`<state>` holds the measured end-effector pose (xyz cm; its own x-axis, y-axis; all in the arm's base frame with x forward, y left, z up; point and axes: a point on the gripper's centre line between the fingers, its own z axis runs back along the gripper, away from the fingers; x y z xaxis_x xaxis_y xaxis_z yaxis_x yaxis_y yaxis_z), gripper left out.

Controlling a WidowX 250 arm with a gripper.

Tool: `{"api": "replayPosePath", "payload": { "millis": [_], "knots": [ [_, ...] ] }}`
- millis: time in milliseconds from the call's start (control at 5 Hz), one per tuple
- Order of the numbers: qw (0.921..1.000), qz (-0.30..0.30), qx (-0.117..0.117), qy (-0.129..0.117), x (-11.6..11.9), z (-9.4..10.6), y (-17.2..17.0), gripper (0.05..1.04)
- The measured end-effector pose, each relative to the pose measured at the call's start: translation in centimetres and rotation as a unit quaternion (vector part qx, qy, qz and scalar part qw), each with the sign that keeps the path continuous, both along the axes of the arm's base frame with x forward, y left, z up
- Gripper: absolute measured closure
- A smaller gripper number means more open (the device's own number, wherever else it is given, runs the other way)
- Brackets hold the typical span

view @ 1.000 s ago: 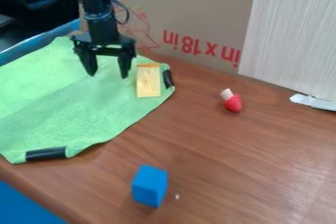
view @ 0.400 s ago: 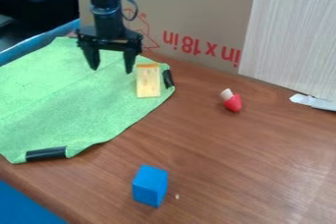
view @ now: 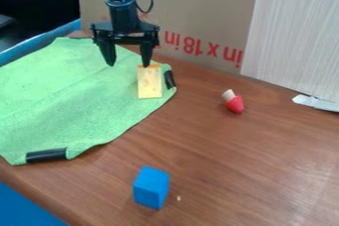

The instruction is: Removed the small box on the cloth

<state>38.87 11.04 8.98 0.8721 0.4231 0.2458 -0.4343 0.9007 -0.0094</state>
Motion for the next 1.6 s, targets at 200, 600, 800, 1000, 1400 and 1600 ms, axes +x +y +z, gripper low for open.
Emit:
{"api": "replayPosePath", "payload": {
  "millis": [200,600,800,1000,1400,1600],
  "knots": [
    [1.0000,0.001,0.001,0.008,0.7,-0.7,-0.8,0.082],
    [0.9999,0.014,0.009,0.002,1.2,-1.4,-0.6,0.082],
    [0.9998,0.016,0.008,-0.002,1.2,-1.6,-0.7,0.108],
    [0.9998,0.021,0.002,-0.006,1.2,-1.9,-1.0,0.398],
    [0.9996,0.020,-0.017,-0.011,1.2,-2.4,-1.6,0.250],
    [0.9991,0.031,-0.026,-0.015,1.2,-2.6,-1.8,0.081]
  ]
}}
